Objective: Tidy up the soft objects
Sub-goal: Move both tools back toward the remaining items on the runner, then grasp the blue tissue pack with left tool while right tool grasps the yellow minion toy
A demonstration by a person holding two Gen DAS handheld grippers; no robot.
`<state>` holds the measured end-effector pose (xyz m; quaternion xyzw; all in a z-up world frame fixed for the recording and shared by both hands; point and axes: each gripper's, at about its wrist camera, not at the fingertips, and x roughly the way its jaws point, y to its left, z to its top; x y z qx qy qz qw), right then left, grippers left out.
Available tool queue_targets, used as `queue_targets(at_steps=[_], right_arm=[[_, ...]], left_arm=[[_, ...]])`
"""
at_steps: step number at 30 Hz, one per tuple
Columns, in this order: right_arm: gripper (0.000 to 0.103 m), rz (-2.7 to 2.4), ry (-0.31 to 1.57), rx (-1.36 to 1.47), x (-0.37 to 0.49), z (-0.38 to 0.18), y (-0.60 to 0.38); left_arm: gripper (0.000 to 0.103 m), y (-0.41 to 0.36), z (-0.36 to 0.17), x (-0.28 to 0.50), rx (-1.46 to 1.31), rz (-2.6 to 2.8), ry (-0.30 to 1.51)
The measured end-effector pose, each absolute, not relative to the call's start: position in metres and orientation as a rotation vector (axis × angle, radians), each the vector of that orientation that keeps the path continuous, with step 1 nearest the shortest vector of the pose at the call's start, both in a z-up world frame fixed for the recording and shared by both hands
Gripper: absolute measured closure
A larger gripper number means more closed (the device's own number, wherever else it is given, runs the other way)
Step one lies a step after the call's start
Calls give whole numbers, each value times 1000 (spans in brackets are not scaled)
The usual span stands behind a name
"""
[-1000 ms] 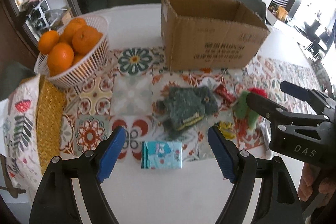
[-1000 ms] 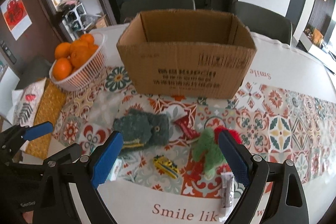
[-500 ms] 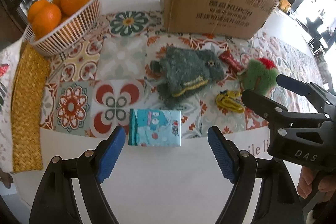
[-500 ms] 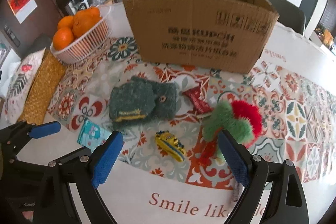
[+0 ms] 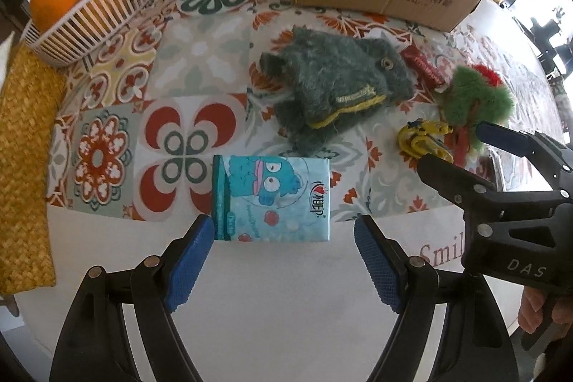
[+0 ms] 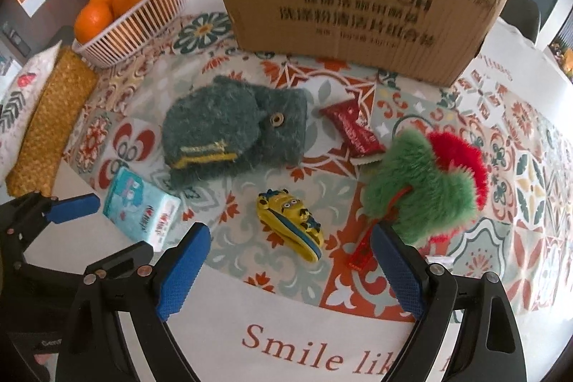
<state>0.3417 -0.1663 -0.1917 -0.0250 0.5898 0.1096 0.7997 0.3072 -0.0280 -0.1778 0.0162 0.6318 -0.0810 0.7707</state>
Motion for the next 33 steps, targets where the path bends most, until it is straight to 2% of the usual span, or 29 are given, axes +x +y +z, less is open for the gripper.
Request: queue_targets(at_steps=[15,18,21,24,26,28,33], right_arm=[[18,268,1346,-70,354,-217,-156],[22,270,1352,-78,357,-222,-152],[27,275,1342,-105,357,-222,-148],[38,281,1326,-116,359,-221,-147],[53,276,1313,-124,359,-219,-148],[63,277,1307,-107,358,-216,-152],[69,272,1299,-53,353,-213,-162]], left_arm=[[22,-29,-192,326,71,-163,1378],[22,-29,-201,333,63,-162,1397],[23,-28,-209,338,35,-167,1415],[26,-28,-213,342,5,-163,1411],[27,-27,-213,343,-3,-155,1401],[27,-29,-213,343,-11,-155,1392],[28,-35,-211,338,-52,-164,1375]])
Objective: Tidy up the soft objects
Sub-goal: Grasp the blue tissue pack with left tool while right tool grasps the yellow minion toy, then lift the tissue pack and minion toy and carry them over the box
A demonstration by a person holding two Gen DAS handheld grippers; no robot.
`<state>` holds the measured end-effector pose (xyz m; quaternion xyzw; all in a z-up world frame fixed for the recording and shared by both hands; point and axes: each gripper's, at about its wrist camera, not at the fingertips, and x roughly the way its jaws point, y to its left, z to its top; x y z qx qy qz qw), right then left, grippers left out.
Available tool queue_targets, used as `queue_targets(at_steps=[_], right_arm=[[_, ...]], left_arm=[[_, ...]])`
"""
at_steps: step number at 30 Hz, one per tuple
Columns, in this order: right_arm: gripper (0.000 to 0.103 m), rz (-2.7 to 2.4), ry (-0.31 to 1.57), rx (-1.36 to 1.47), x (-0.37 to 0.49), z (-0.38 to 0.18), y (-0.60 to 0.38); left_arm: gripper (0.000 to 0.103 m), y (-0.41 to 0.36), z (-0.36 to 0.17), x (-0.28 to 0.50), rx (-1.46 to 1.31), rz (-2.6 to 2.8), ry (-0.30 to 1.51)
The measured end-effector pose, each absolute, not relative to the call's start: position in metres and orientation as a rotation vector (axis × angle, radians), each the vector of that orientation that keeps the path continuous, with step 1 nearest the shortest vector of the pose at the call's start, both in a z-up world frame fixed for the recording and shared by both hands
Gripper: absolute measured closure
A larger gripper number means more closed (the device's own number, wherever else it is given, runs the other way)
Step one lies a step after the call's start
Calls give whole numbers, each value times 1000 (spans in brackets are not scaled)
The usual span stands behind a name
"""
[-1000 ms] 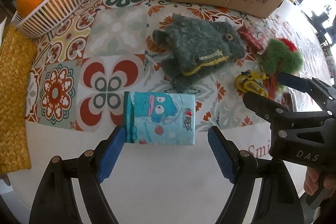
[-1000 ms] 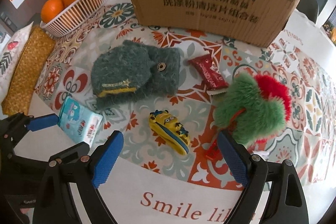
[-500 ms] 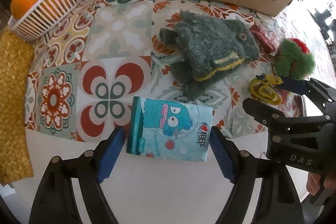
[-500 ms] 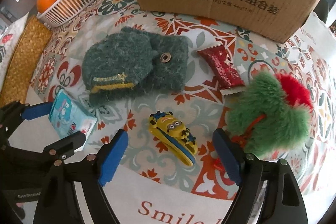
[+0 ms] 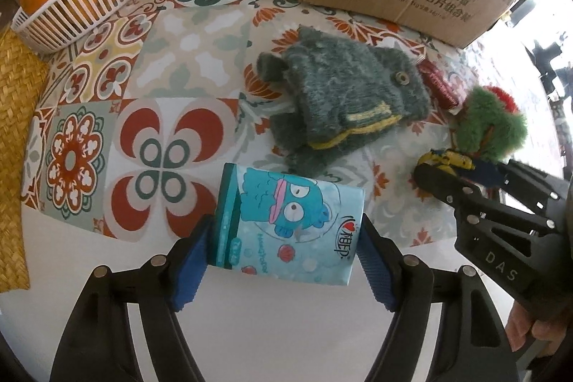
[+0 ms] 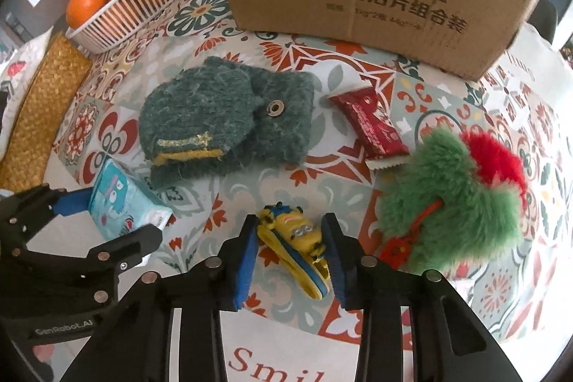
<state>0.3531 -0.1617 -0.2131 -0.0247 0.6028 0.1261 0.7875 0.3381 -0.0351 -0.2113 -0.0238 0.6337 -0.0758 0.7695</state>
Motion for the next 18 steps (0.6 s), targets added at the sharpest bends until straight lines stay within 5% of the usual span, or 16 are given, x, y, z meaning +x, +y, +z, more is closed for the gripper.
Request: queue_targets(at_steps=[18], right_arm=[[76,225,1225,97,332,-185,-193]], left_arm=[[28,-42,-166,320,-53,-160,1257]])
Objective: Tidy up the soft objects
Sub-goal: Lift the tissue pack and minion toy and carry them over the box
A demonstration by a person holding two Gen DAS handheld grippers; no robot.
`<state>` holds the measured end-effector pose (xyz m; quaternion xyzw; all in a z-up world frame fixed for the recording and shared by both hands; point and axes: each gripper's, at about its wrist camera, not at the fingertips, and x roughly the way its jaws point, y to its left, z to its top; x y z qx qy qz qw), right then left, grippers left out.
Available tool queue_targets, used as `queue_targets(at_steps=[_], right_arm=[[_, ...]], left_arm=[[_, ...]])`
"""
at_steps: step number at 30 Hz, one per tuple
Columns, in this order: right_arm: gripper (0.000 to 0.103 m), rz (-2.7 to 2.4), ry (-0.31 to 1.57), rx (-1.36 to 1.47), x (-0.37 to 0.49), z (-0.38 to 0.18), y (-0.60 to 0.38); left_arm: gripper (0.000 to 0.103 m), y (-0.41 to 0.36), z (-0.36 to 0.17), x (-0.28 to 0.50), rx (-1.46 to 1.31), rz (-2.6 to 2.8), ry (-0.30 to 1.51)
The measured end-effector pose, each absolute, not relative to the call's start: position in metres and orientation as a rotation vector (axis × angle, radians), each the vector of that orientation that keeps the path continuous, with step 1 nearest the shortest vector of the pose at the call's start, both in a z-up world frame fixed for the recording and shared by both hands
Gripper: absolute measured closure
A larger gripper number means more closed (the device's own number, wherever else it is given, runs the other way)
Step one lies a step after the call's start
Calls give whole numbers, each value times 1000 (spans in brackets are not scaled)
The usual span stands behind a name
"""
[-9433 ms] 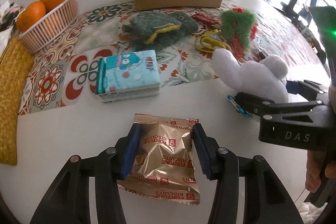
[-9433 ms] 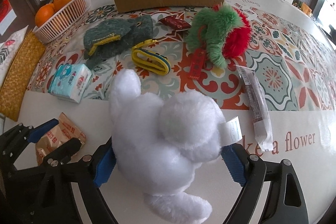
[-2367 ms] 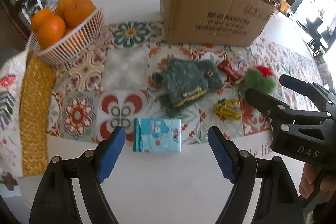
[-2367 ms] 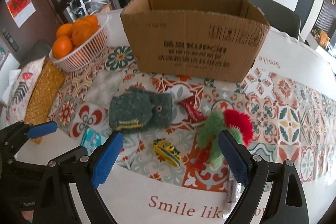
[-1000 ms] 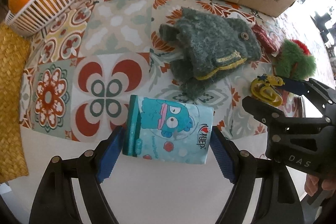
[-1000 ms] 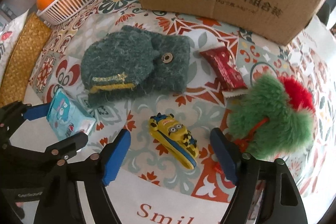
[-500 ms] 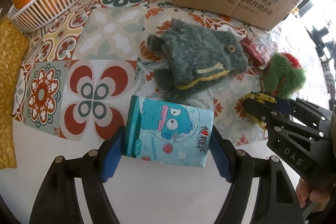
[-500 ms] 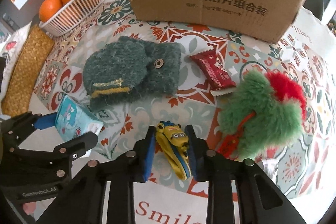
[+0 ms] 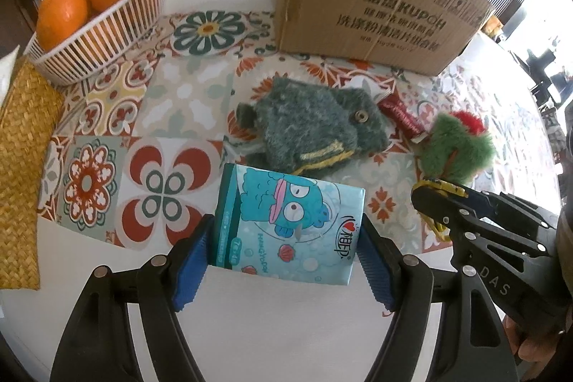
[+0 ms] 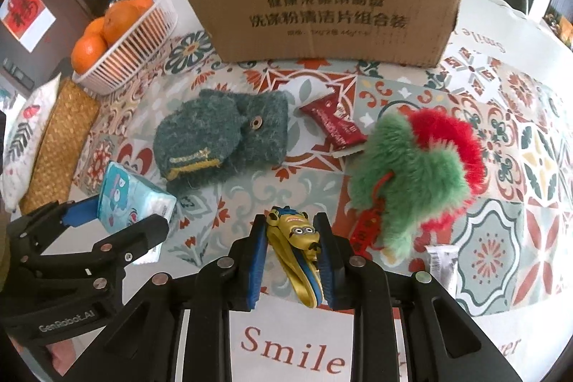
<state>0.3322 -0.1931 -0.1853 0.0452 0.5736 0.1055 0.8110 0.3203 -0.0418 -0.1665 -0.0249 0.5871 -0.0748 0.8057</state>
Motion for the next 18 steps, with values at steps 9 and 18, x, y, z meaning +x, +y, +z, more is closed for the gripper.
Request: queue_targets(at_steps=[9,18], right_arm=[[76,186,1130,127,327,-152,-204],[76,151,996,132,327,-101,-214]], left_arm=[[28,-50,-131,317,-23,-160,1155],[28,-59,-83,323,10,-179,1014]])
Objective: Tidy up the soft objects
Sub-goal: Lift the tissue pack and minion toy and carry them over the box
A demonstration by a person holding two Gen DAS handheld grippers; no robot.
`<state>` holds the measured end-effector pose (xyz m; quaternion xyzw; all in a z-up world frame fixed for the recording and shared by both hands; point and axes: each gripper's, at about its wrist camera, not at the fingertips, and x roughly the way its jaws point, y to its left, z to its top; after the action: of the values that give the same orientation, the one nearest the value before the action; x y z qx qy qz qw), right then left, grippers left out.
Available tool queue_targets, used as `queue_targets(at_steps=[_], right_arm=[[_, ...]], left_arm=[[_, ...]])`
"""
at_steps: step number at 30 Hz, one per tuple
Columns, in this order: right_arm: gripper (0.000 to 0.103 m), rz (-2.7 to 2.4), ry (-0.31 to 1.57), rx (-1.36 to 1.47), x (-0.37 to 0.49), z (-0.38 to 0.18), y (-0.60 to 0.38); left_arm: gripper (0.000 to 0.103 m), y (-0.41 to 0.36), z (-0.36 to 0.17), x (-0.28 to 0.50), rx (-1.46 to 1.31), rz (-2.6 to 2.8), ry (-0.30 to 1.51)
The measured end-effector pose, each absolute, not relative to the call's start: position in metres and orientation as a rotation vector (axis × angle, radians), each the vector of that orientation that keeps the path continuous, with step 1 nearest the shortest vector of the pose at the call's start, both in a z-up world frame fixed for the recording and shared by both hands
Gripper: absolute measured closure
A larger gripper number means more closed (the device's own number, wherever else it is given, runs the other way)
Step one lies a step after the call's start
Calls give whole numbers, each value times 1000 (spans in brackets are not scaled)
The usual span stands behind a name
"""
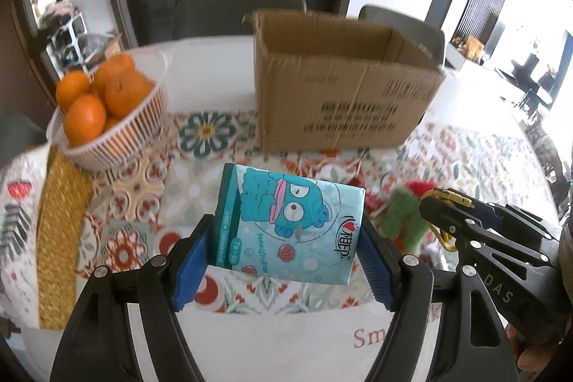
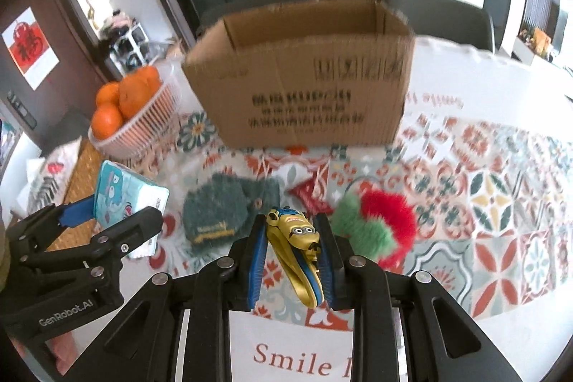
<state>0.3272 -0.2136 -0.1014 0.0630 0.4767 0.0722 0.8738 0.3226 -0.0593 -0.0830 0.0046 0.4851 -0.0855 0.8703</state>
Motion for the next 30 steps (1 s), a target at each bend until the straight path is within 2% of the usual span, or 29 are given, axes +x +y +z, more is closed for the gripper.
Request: queue_targets(at_steps=[14,30], right_arm=[[76,114,805,116,335,-33,-225],[76,114,689,101,377,6,-233]], left_arm=[[28,-73,-20,340,23,-217,845],[28,-88,23,385,36,-235,743]])
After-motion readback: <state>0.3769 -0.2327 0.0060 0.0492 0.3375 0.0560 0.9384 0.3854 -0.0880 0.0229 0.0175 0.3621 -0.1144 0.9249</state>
